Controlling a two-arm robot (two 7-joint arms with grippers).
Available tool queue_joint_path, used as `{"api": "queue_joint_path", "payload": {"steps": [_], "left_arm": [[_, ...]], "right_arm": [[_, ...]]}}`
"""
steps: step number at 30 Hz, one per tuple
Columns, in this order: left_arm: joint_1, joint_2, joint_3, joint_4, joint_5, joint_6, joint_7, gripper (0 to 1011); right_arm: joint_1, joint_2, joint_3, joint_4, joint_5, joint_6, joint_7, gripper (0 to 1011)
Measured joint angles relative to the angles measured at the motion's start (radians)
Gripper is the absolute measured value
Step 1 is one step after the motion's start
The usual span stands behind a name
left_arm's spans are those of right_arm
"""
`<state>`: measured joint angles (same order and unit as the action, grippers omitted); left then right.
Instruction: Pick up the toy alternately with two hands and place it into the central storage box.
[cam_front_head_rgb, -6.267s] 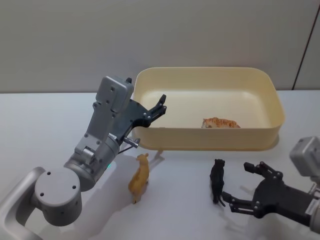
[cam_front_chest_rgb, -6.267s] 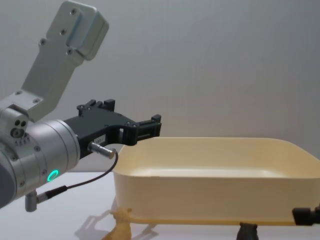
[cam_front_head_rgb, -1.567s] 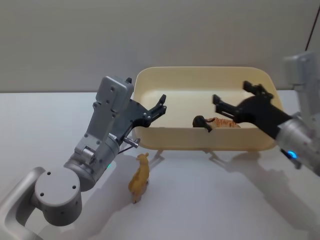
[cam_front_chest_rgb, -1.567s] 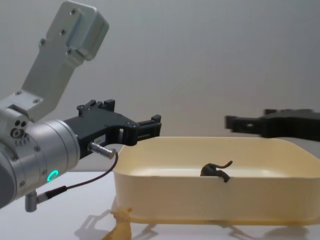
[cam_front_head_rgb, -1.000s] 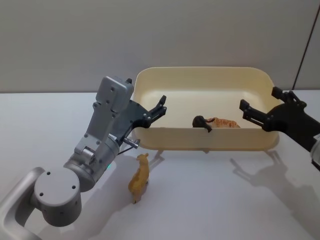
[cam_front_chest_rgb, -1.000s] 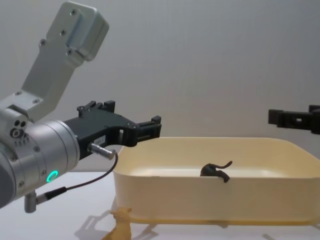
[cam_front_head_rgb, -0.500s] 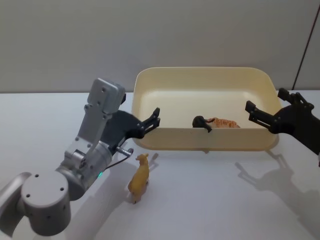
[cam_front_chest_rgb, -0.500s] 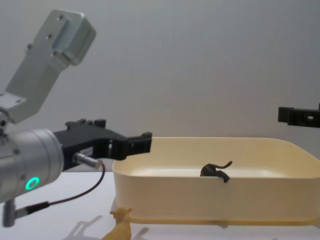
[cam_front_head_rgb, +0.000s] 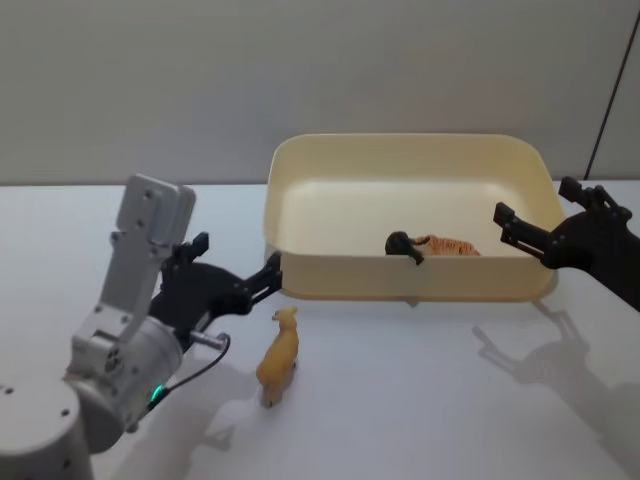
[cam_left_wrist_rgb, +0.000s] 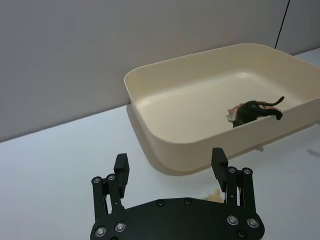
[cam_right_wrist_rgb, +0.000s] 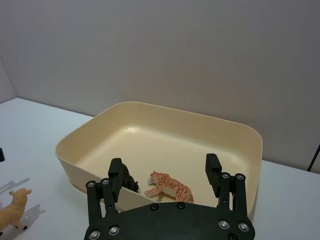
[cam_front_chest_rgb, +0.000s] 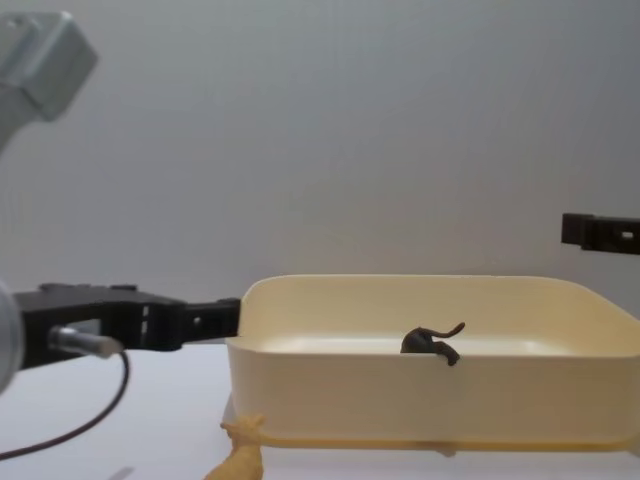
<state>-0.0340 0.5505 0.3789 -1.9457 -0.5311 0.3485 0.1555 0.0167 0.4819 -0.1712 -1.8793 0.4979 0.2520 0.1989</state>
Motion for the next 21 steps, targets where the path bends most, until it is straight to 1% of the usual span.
{"api": "queue_joint_path", "payload": {"steps": [1, 4, 8, 11, 15, 16, 18, 19, 21], "left_arm": [[0.000, 0.000, 0.000, 0.000, 0.000, 0.000, 0.000, 1001], [0.033, 0.029, -0.013, -0.058, -0.045, 0.031, 0.034, 1001], [0.053, 0.050, -0.021, -0.098, -0.077, 0.061, 0.046, 1001], [0.061, 0.065, -0.027, -0.125, -0.092, 0.088, 0.045, 1001], [0.063, 0.078, -0.030, -0.146, -0.098, 0.120, 0.026, 1001], [0.061, 0.084, -0.031, -0.154, -0.099, 0.138, 0.011, 1001], [0.057, 0.088, -0.031, -0.158, -0.098, 0.154, -0.004, 1001], [0.052, 0.092, -0.031, -0.161, -0.094, 0.172, -0.019, 1001], [0.044, 0.095, -0.030, -0.163, -0.088, 0.189, -0.041, 1001]], "right_arm": [[0.000, 0.000, 0.000, 0.000, 0.000, 0.000, 0.000, 1001], [-0.001, 0.001, 0.001, -0.001, 0.001, 0.000, 0.000, 1001], [-0.002, 0.002, 0.001, -0.003, 0.002, 0.000, -0.001, 1001], [-0.003, 0.003, 0.002, -0.003, 0.002, 0.000, -0.001, 1001], [-0.003, 0.003, 0.002, -0.004, 0.003, 0.000, -0.001, 1001], [-0.003, 0.003, 0.002, -0.004, 0.003, 0.000, -0.001, 1001], [-0.003, 0.003, 0.002, -0.004, 0.003, 0.000, -0.001, 1001], [-0.003, 0.003, 0.002, -0.004, 0.003, 0.000, -0.001, 1001], [-0.003, 0.003, 0.002, -0.004, 0.003, 0.000, -0.001, 1001]]}}
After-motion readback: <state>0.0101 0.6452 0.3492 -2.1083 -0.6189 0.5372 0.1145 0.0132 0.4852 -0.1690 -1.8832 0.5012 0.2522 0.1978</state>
